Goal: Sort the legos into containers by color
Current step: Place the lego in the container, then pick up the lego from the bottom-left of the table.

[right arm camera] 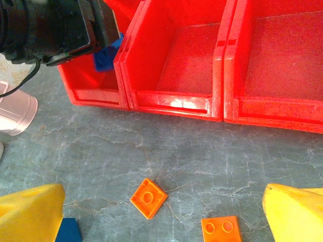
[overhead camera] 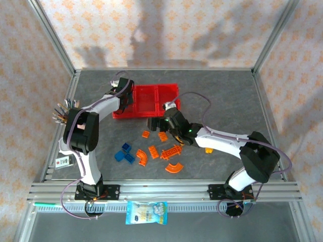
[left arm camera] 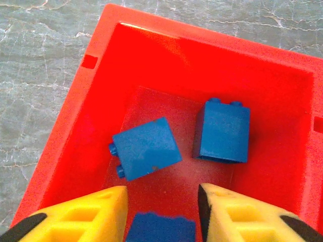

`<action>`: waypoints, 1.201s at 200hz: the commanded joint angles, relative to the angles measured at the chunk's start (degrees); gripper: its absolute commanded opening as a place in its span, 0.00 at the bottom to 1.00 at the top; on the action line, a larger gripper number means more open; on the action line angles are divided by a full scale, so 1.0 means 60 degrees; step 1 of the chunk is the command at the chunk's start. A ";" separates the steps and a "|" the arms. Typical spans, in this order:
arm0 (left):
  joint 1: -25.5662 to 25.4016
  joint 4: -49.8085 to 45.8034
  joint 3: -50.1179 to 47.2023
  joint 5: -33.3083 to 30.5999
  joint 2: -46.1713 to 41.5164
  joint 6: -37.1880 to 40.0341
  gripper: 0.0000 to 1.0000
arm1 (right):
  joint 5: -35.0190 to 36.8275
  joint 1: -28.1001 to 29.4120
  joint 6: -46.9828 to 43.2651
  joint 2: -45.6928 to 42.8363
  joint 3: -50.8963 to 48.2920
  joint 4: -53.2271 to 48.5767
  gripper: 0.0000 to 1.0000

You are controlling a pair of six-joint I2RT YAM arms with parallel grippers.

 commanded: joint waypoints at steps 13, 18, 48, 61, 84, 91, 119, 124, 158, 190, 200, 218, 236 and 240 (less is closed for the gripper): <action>0.0050 -0.0048 0.0440 -0.0099 0.0010 0.0253 0.50 | 0.0039 -0.0064 -0.0269 -0.0009 0.0389 0.0039 1.00; 0.0055 -0.0098 0.0487 -0.0104 0.0010 0.0257 0.50 | 0.0037 -0.0068 -0.0289 -0.0026 0.0414 0.0009 1.00; 0.0059 -0.0432 0.0610 0.0089 -0.0314 0.0243 0.50 | -0.0200 -0.0072 -0.0424 -0.0220 0.0529 -0.0154 1.00; 0.0050 -0.0394 0.0409 0.0292 -0.0664 0.0200 0.50 | -0.0304 -0.0064 -0.0448 -0.0343 0.0496 -0.0211 1.00; 0.0064 -0.0479 -0.0078 0.0730 -0.1350 0.0075 0.50 | -0.0465 -0.0067 -0.0513 -0.0538 0.0424 -0.0436 1.00; 0.0051 -0.0474 -0.0268 0.0920 -0.1561 0.0026 0.50 | -0.0503 -0.0064 -0.0509 -0.0592 0.0395 -0.0536 1.00; 0.0011 -0.0516 -0.1254 0.1502 -0.2607 -0.0125 0.51 | -0.0934 -0.0052 -0.0551 -0.0880 0.0120 -0.0641 1.00; -0.0008 -0.0560 -0.1427 0.1533 -0.2860 -0.0175 0.51 | -0.1006 -0.0049 -0.0567 -0.0959 -0.0003 -0.0600 1.00; -0.0500 -0.0749 -0.2793 0.1512 -0.4206 -0.0037 0.53 | -0.0918 -0.0028 -0.0564 -0.1295 -0.0700 -0.0544 1.00; -0.1033 -0.1655 -0.3579 0.0925 -0.5128 -0.0170 0.54 | -0.1146 0.0230 -0.0638 -0.1575 -0.1366 -0.0264 1.00; -0.1160 -0.1783 -0.3898 0.0879 -0.5438 -0.0379 0.54 | -0.1186 0.0348 -0.0631 -0.1638 -0.1565 -0.0148 1.00; -0.1401 -0.1948 -0.4512 0.0851 -0.6005 -0.0720 0.55 | -0.1154 0.0628 -0.0569 -0.1700 -0.1840 0.0067 1.00; -0.1616 -0.1984 -0.5157 0.0946 -0.6476 -0.1127 0.56 | -0.1133 0.0878 -0.0433 -0.1630 -0.2032 0.0275 1.00; -0.1662 -0.1963 -0.5290 0.1017 -0.6550 -0.1145 0.57 | -0.1127 0.0931 -0.0381 -0.1598 -0.2063 0.0309 1.00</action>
